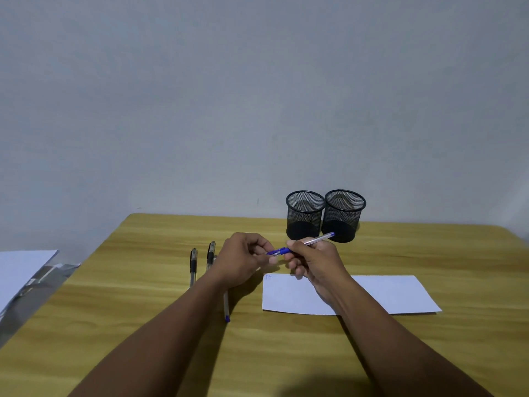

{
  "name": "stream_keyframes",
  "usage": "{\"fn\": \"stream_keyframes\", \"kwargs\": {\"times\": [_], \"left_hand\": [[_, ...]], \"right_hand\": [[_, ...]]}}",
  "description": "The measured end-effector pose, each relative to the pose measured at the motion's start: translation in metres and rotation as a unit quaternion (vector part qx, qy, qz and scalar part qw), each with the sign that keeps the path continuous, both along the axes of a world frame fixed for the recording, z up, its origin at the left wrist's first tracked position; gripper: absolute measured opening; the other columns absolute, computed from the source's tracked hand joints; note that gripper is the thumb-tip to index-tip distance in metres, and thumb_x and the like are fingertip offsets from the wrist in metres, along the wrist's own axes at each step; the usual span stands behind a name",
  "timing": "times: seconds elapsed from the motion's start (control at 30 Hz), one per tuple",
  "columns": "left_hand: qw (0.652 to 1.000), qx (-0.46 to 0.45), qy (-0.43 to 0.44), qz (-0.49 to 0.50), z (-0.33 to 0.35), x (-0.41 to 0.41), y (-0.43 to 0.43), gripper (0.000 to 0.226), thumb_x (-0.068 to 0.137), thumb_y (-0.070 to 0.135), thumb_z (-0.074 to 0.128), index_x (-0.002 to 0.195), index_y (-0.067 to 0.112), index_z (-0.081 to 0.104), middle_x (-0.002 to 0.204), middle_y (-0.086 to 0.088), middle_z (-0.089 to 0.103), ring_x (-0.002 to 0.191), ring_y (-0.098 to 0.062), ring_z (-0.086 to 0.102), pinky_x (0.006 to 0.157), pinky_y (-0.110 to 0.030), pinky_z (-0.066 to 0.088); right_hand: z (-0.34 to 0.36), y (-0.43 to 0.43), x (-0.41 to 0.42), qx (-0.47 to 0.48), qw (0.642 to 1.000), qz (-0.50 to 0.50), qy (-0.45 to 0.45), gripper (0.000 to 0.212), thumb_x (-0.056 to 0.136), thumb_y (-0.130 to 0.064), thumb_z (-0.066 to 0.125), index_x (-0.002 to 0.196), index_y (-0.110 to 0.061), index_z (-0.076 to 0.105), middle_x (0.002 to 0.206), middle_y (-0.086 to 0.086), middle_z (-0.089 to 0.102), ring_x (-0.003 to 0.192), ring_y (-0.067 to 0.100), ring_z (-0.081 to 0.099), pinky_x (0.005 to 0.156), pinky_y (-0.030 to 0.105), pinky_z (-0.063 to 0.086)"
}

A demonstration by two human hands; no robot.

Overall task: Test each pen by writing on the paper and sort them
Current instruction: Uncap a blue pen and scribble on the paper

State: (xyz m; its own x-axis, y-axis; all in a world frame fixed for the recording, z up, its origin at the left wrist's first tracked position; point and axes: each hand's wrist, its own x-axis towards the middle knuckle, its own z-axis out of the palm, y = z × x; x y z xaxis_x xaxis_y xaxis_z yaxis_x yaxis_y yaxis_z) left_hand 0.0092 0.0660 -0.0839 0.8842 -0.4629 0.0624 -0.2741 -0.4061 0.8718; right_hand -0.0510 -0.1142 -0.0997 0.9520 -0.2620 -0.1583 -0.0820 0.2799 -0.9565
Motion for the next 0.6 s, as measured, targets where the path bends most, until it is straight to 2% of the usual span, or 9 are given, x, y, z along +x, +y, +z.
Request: {"fn": "stream_keyframes", "kwargs": {"times": [0.13,0.33,0.43,0.5,0.53,0.6], "left_hand": [[1.0,0.015,-0.024,0.003,0.002,0.001,0.001,0.009,0.082,0.007,0.08,0.081,0.016,0.076,0.069,0.001,0.074,0.064,-0.008,0.066,0.066,-0.04,0.06],[0.999,0.015,-0.039,0.008,0.009,-0.001,0.007,0.016,0.074,0.007,0.087,0.078,0.016,0.074,0.064,0.002,0.07,0.059,-0.005,0.062,0.059,-0.022,0.052],[0.997,0.024,-0.075,0.026,0.015,0.004,0.008,0.02,0.07,0.009,0.09,0.076,0.018,0.073,0.068,0.003,0.07,0.059,-0.004,0.062,0.058,-0.019,0.051],[0.994,0.034,-0.099,0.036,0.02,0.005,0.005,0.023,0.07,0.01,0.09,0.074,0.022,0.071,0.071,0.001,0.072,0.061,-0.006,0.063,0.06,-0.019,0.051],[0.993,0.036,-0.11,0.036,0.022,0.003,0.002,0.023,0.07,0.009,0.089,0.074,0.022,0.071,0.071,0.001,0.072,0.062,-0.007,0.062,0.06,-0.019,0.05],[0.99,0.033,-0.134,0.038,0.027,0.0,-0.009,0.021,0.072,0.006,0.087,0.075,0.019,0.071,0.071,0.003,0.071,0.063,-0.008,0.062,0.061,-0.019,0.05]], "right_hand": [[0.001,-0.002,0.001,-0.004,1.0,0.029,0.001,0.014,0.094,-0.009,0.073,0.089,0.003,0.07,0.071,0.018,0.067,0.055,0.018,0.059,0.045,0.024,0.045],[0.016,-0.002,-0.002,-0.022,0.996,0.078,-0.022,0.014,0.092,-0.006,0.074,0.096,0.006,0.068,0.075,0.02,0.063,0.056,0.019,0.057,0.045,0.025,0.044],[0.032,-0.014,-0.008,-0.018,0.994,0.107,-0.012,0.042,0.091,-0.028,0.076,0.105,0.011,0.071,0.082,0.02,0.067,0.061,0.02,0.059,0.049,0.028,0.047],[0.046,-0.034,-0.013,-0.015,0.993,0.112,0.016,0.052,0.094,-0.04,0.069,0.108,0.01,0.073,0.085,0.019,0.072,0.064,0.02,0.064,0.05,0.027,0.05],[0.052,-0.046,-0.017,-0.035,0.991,0.122,0.029,0.049,0.094,-0.041,0.068,0.107,0.006,0.074,0.087,0.018,0.073,0.066,0.019,0.065,0.052,0.027,0.051],[0.061,-0.065,-0.027,-0.133,0.978,0.155,0.044,0.029,0.09,-0.031,0.075,0.097,-0.004,0.078,0.087,0.015,0.075,0.069,0.018,0.066,0.06,0.03,0.054]]}}
